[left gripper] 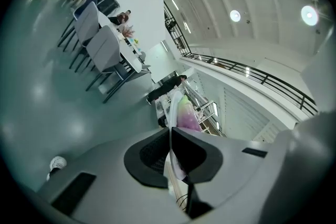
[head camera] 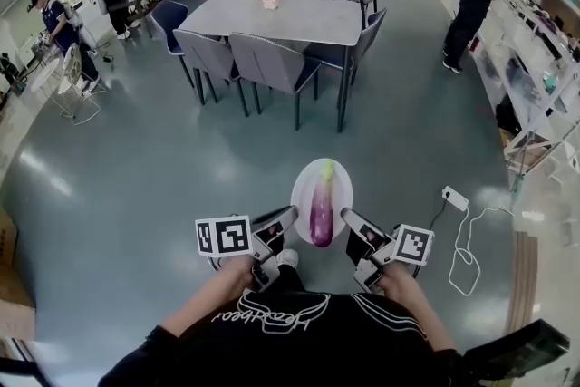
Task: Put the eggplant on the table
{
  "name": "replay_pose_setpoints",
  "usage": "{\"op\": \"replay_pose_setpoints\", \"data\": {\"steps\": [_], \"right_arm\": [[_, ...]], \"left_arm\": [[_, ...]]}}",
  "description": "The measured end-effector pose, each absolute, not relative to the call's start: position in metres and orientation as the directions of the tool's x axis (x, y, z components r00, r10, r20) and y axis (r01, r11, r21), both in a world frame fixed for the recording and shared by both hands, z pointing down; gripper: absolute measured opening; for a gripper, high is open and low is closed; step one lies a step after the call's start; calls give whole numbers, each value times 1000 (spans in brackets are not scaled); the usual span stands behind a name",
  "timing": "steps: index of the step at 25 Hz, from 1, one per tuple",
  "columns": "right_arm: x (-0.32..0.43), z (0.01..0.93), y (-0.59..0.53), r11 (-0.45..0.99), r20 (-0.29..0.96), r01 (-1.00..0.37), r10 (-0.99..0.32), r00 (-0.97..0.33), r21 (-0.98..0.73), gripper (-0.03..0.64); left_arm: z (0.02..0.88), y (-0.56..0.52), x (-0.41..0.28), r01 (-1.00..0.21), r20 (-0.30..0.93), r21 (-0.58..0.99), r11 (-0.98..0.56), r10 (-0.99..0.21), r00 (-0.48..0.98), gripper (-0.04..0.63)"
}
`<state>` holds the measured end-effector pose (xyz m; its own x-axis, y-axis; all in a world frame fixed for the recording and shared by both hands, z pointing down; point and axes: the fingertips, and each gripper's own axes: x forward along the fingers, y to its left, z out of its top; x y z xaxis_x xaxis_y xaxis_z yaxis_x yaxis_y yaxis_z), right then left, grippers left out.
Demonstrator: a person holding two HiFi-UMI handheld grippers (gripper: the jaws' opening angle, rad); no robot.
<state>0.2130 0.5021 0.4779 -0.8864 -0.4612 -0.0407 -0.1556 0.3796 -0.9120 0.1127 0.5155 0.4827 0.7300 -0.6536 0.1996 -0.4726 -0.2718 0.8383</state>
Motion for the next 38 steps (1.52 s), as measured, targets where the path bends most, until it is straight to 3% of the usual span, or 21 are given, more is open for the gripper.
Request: {"op": "replay_pose_setpoints", "data": {"steps": [17,38], "right_arm": [[107,481,246,313,38,-234,-524,-851,-921,25],[77,480,172,318,19,-216,-523,-852,-923,23]], "left_arm": [[483,260,5,-418,194,871,-259,-600,776,21],[482,183,-32,-401,178,879,-259,-602,779,21]]}}
